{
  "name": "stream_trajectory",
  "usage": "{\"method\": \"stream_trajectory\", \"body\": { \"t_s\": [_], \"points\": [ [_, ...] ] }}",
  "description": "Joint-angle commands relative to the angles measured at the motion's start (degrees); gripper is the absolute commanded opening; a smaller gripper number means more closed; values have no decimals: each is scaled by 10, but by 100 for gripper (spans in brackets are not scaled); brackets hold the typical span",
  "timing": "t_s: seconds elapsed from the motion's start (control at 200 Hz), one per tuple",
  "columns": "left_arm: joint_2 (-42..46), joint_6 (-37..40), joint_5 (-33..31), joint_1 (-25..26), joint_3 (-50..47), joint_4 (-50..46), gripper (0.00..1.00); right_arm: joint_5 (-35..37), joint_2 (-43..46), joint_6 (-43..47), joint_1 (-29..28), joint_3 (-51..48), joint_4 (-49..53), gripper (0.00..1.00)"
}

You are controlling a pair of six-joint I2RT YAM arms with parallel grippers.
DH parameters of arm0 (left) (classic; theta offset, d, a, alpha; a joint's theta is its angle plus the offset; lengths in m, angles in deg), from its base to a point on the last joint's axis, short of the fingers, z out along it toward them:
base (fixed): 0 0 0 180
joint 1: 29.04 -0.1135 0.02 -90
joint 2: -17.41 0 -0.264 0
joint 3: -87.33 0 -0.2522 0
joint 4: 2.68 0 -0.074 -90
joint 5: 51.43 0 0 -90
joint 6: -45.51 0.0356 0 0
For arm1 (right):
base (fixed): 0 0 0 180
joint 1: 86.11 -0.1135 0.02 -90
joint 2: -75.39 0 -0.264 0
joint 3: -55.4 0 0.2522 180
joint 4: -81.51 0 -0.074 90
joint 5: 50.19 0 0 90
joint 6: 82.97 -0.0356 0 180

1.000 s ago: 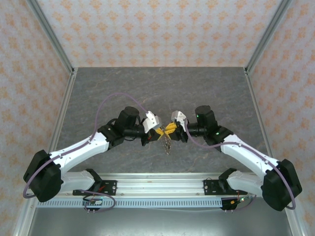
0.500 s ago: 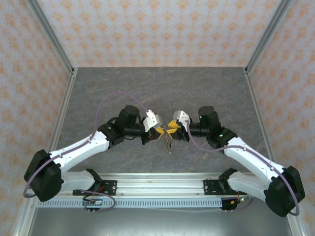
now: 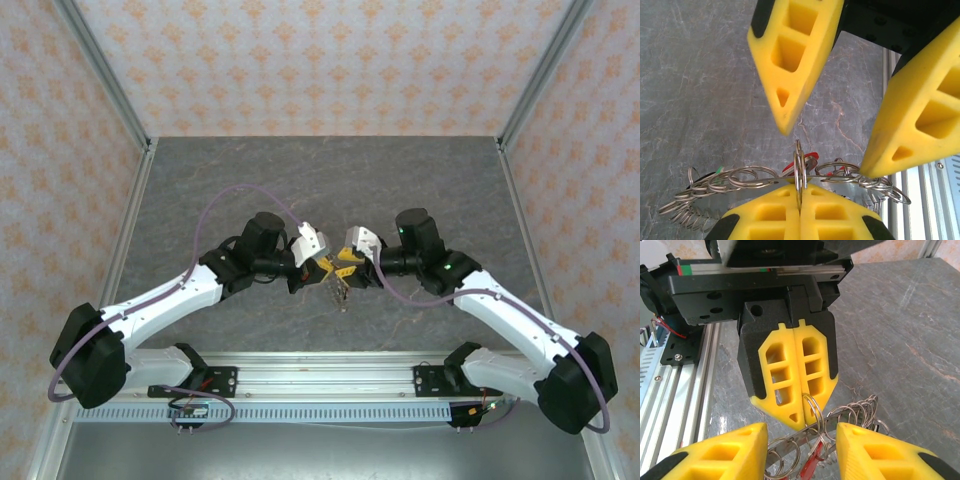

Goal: Put the keys on the keyring

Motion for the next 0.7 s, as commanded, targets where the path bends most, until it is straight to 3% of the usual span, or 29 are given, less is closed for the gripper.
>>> {"method": "stream_trajectory", "body": {
  "t_s": [0.0, 0.12, 0.34, 0.505, 0.596, 0.696],
  "points": [
    [7, 10, 4, 1, 17, 5, 0, -33, -9, -15, -7, 10, -57, 40],
    [14, 8, 4, 1, 12, 9, 0, -54, -20, -41, -9, -1, -99, 35],
    [17, 11, 0, 1, 10, 8, 0, -38, -45, 4, -9, 31, -11, 31],
    [20, 9, -2, 1, 7, 15, 0, -38, -47, 6, -9, 29, -6, 31],
    [26, 6, -8, 1, 0, 19, 0, -39, -47, 0, -9, 33, -5, 16],
    [35, 3, -15, 1, -8, 20, 0, -34, -47, -4, -9, 36, -5, 14]
  ]
}}
